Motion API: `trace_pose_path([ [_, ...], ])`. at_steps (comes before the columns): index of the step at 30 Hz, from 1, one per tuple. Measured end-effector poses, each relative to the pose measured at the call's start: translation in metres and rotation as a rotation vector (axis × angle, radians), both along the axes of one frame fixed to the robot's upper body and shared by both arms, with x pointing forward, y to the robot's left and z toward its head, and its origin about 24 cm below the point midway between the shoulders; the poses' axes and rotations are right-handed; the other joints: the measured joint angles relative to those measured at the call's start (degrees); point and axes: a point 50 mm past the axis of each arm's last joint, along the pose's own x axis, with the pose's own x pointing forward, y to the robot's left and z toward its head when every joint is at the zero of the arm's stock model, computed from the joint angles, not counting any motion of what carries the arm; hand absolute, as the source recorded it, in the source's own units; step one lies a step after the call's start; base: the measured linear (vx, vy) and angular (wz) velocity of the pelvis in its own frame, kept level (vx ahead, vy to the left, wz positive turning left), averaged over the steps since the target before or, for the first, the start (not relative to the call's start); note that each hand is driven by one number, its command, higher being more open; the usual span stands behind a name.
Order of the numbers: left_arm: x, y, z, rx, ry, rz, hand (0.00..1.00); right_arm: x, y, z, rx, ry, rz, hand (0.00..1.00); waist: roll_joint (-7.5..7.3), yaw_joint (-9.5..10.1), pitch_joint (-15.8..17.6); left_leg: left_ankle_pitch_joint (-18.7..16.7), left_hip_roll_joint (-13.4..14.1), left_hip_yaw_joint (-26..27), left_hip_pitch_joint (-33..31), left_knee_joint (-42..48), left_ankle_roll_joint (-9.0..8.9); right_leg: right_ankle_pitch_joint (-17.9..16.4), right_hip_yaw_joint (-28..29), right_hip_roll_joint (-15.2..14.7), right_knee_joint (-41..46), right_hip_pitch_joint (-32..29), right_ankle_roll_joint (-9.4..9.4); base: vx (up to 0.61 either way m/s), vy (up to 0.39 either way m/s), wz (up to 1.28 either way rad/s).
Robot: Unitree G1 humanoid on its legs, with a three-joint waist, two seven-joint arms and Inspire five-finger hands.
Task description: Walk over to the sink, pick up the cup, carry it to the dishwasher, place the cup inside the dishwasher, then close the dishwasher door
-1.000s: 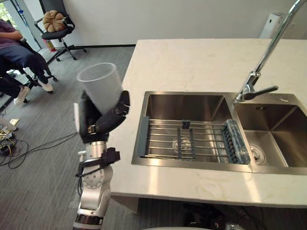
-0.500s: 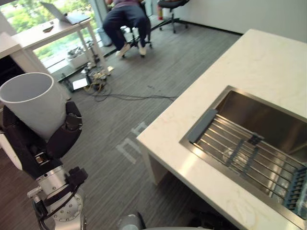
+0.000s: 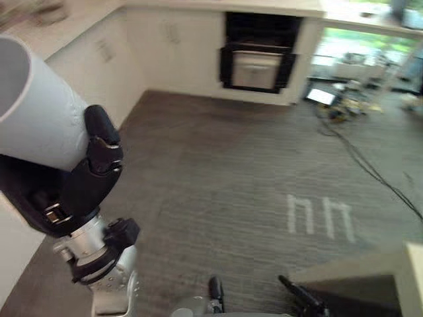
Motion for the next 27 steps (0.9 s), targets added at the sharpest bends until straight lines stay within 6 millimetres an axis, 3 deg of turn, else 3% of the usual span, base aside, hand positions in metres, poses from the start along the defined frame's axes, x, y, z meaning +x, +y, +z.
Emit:
trace_pose_path([
  [1, 0.005, -0.002, -0.005, 0.003, 0.025, -0.018, 0.0, 0.013, 0.007, 0.001, 0.009, -0.031, -0.014, 1.0, -1.54, 1.14, 0.7, -3.1, -2.0, -3.8, 1.9, 0.4, -2.34, -1.6, 5.3, -0.7, -3.7, 0.2, 3.79, 0.18, -0.113, 1.09],
  [2, 0.011, -0.004, -0.015, -0.009, 0.088, -0.013, 0.0, 0.02, 0.01, 0.002, 0.011, -0.039, -0.008, 1.0, -1.18, 1.63, 0.3, -2.8, -2.7, -5.3, 3.9, -0.4, -1.83, -1.6, 7.7, -0.2, -5.1, -0.2, 3.87, 0.2, -0.048, 0.91],
  [3, 0.018, -0.005, -0.026, -0.039, 0.169, -0.002, 0.0, 0.029, 0.013, 0.004, 0.014, -0.051, 0.019, 1.0, 1.07, 1.82, -0.5, -2.8, -2.1, -6.0, 6.1, -2.3, -1.81, -1.4, 8.3, 1.6, -6.2, -1.3, 3.88, 0.18, 0.05, 0.53],
  [5, 0.02, -0.007, -0.037, -0.022, 0.248, 0.013, 0.0, 0.038, 0.021, 0.006, 0.039, -0.062, 0.061, 1.0, 2.46, 1.9, -1.6, -2.0, -1.8, -7.6, 9.7, -6.1, -2.0, 0.1, 7.8, 2.9, -7.2, -2.3, 3.23, 0.16, 0.039, 0.35],
  [9, 0.018, -0.006, -0.042, 0.004, 0.289, 0.031, 0.0, 0.042, 0.034, 0.005, 0.051, -0.018, 0.191, 1.0, 2.47, 1.95, -3.6, -1.9, -2.3, -10.6, 10.6, -7.8, -2.02, 3.0, 6.4, 4.8, -10.4, -3.2, 1.6, 0.16, -0.035, 0.32],
  [11, 0.019, -0.003, -0.042, -0.011, 0.303, 0.041, 0.0, 0.04, 0.039, 0.004, 0.055, 0.017, 0.231, 1.0, 2.15, 2.53, -3.7, -1.9, -3.1, -11.0, 9.7, -8.0, -2.09, 6.4, 5.9, 5.6, -12.8, -3.0, -0.22, 0.11, -0.067, 0.2],
  [12, 0.012, 0.0, -0.023, -0.055, 0.22, 0.028, 0.0, 0.024, 0.033, 0.0, -0.014, 0.087, 0.294, 1.0, 1.92, 1.63, -6.6, 1.1, -1.5, -10.3, 12.4, -14.2, -6.06, 6.4, 7.8, 7.3, -15.4, -1.6, -0.16, 0.05, -0.044, 0.06],
  [18, 0.011, 0.005, -0.022, -0.083, 0.205, 0.05, 0.0, 0.024, 0.033, 0.001, -0.006, 0.071, 0.289, 1.0, 2.31, 1.19, -6.4, 0.8, -0.9, -7.0, 12.4, -14.1, -6.42, 6.8, 11.0, 8.0, -15.4, -3.1, -0.31, -0.01, -0.004, -0.26],
  [21, 0.019, 0.013, -0.024, -0.171, 0.201, 0.042, 0.0, 0.023, 0.024, 0.004, -0.004, 0.022, 0.272, 1.0, 2.91, -1.53, -6.2, -0.7, -0.2, -5.2, 11.8, -14.1, -7.18, 7.8, 12.2, 8.4, -16.5, -3.5, -0.67, -0.04, -0.029, -0.3],
  [27, 0.025, 0.033, -0.056, -0.388, 0.315, 0.046, 0.0, 0.006, 0.009, 0.007, -0.006, -0.051, 0.321, 1.0, 3.39, -3.73, -7.5, -1.9, 0.5, -3.9, 13.2, -12.9, -7.06, 7.7, 13.4, 9.4, -18.7, -1.2, -1.05, 0.08, -0.058, -0.15],
])
